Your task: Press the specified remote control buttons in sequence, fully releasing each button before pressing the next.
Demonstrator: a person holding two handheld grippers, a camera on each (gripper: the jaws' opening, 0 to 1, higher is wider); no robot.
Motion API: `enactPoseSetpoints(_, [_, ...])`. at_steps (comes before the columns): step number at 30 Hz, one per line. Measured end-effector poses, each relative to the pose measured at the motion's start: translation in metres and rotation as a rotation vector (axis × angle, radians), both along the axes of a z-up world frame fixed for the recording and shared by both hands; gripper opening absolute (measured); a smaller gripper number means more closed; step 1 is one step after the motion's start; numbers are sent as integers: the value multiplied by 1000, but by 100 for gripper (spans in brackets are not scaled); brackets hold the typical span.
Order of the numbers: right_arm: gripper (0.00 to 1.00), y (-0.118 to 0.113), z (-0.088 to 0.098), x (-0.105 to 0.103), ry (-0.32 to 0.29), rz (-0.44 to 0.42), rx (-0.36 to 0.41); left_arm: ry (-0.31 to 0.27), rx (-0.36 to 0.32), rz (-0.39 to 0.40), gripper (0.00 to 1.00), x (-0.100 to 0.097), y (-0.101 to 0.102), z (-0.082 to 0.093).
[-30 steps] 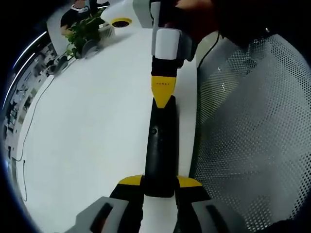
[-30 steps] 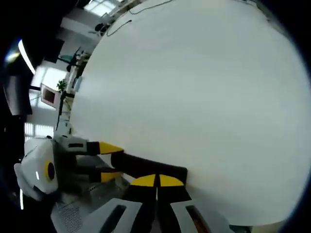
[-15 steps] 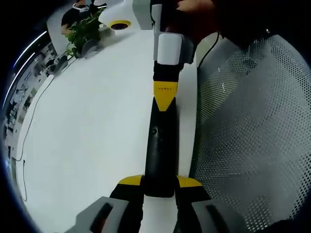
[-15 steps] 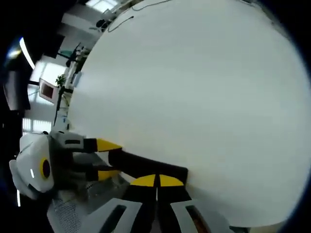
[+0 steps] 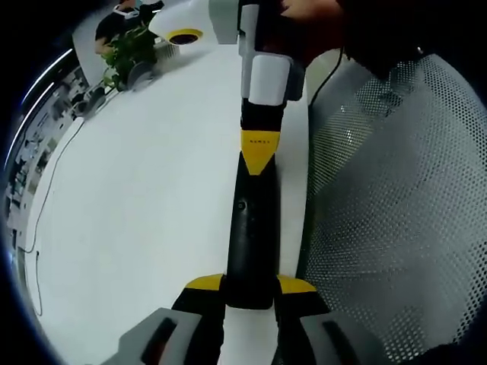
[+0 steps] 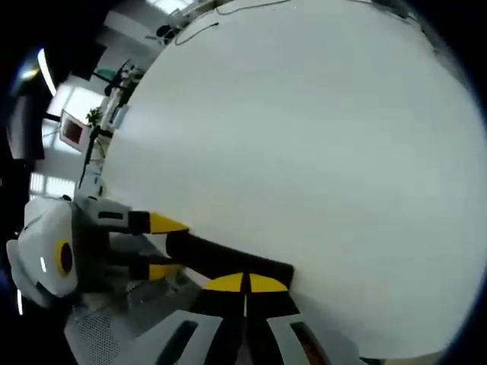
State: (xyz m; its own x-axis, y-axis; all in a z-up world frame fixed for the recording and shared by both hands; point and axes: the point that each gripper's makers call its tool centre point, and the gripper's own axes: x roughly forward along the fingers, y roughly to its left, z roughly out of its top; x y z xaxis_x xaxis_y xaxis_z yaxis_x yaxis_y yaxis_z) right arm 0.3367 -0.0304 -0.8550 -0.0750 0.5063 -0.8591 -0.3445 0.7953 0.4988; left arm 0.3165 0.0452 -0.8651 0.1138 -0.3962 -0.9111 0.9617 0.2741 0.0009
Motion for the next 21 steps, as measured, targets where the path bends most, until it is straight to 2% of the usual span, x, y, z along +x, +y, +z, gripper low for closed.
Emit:
enactPoseSetpoints(5, [0, 0, 0, 0, 10, 1, 4, -1, -3, 1, 25, 0, 0, 0])
enactPoseSetpoints(9, [0, 7, 4, 6, -22, -19, 48, -2, -3, -1, 25, 0, 0, 0])
enactPoseSetpoints(15, [0, 7, 5, 15, -80, -23, 45, -2, -2, 0, 25, 0, 0, 0])
enactPoseSetpoints(21, [0, 12, 3, 12, -101, 13, 41, -2, -1, -1, 25, 0, 0, 0])
